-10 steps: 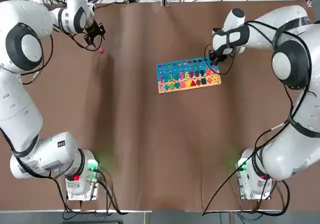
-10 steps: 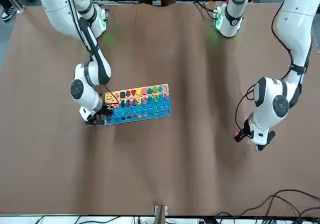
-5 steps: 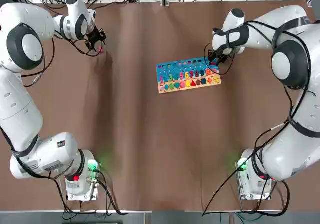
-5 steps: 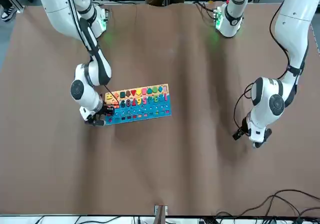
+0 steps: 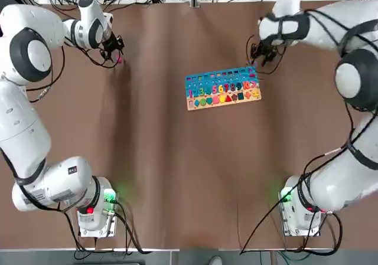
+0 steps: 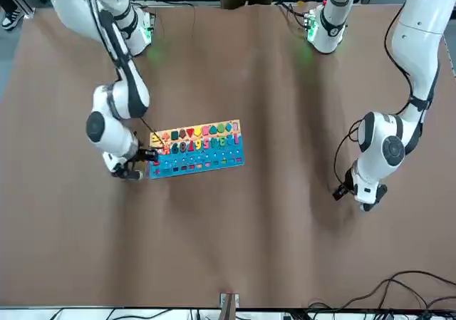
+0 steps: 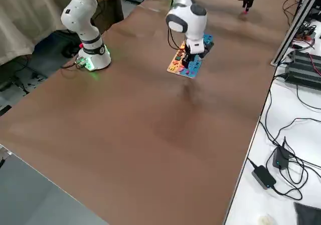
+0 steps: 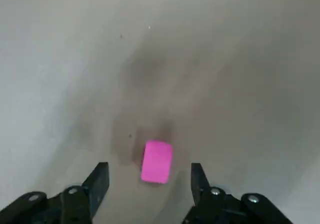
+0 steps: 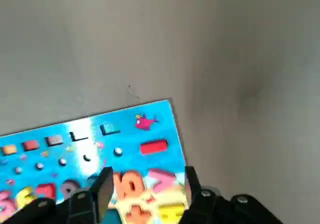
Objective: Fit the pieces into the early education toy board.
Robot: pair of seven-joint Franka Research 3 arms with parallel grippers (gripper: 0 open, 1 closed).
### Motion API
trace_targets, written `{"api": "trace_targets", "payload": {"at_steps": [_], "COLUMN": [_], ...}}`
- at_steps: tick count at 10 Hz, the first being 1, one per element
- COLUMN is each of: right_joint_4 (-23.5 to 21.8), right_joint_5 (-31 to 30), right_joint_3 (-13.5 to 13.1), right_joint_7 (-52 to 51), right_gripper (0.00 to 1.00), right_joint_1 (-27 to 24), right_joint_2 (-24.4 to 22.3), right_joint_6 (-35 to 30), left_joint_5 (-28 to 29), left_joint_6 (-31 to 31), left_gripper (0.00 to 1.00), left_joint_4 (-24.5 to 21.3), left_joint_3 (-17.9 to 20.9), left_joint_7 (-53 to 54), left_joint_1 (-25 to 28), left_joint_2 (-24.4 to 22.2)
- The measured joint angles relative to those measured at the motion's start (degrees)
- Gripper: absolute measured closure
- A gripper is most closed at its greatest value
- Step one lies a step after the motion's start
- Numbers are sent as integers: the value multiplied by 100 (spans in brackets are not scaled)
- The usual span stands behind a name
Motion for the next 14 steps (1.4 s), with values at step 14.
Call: {"api": "trace_targets", "payload": {"at_steps": [14], "right_joint_4": [1523], "right_joint_5": [-1172], "right_joint_3": [80], "right_joint_7": [-1852], "right_gripper": [1], "right_joint_1": [-2033], "right_joint_2": [-2402], "right_joint_6": [-4091], "left_joint_5": [140], "left_joint_6": [1], "left_gripper": [52], "left_joint_4": [180], "left_joint_3": [38], "left_joint_7": [37], "left_joint_1": [-132], "left_joint_2": [201]}}
